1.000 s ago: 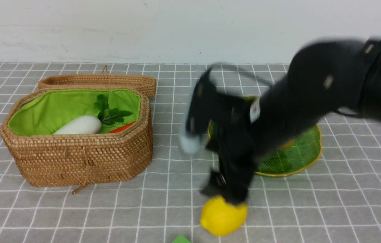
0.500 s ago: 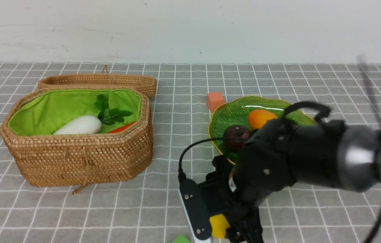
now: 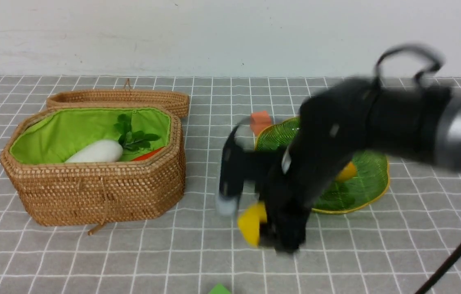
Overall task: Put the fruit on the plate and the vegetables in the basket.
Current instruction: Use the right arm to grab a lemon and put it into the right plate
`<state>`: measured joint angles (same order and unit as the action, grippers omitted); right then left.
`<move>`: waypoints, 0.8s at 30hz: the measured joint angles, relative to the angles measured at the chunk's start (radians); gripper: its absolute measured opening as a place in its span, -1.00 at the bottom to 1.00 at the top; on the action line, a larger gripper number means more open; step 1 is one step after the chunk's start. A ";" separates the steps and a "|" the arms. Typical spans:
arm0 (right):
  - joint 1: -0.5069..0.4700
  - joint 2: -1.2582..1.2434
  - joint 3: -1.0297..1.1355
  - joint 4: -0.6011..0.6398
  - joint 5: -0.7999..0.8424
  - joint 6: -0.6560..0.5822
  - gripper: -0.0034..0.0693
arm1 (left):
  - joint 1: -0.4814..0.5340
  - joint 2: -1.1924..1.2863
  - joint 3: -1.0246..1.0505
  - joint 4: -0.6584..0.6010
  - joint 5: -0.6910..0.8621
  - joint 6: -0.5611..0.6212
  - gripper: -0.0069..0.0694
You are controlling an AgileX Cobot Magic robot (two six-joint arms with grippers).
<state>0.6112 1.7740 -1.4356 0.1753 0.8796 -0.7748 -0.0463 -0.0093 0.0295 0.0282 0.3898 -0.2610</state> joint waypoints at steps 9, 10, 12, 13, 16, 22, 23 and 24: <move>-0.294 0.052 -0.025 0.022 -0.236 0.519 0.63 | 0.000 0.000 0.000 0.000 0.000 0.000 -0.26; -0.315 0.074 -0.025 0.020 -0.240 0.542 0.63 | 0.000 0.000 0.000 0.000 0.000 0.000 -0.26; -0.324 0.098 -0.024 0.019 -0.241 0.553 0.63 | 0.000 0.000 0.000 0.000 0.000 0.000 -0.26; -0.326 0.107 -0.024 0.019 -0.239 0.555 0.63 | 0.000 0.000 0.000 0.000 0.000 0.000 -0.25; -0.325 0.122 -0.023 0.022 -0.227 0.561 0.63 | 0.000 0.000 0.000 0.000 0.000 0.000 -0.25; -0.325 0.120 -0.023 0.017 -0.170 0.581 0.94 | 0.000 0.000 0.000 0.000 0.000 0.000 -0.23; -0.326 0.116 -0.023 0.008 -0.150 0.593 0.96 | 0.000 0.000 0.000 0.000 0.000 0.000 -0.22; -0.327 0.111 -0.023 -0.004 -0.132 0.606 0.96 | 0.000 0.000 0.000 0.000 0.000 0.000 -0.22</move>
<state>0.2838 1.8846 -1.4581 0.1710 0.7472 -0.1686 -0.0463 -0.0093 0.0295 0.0282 0.3898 -0.2610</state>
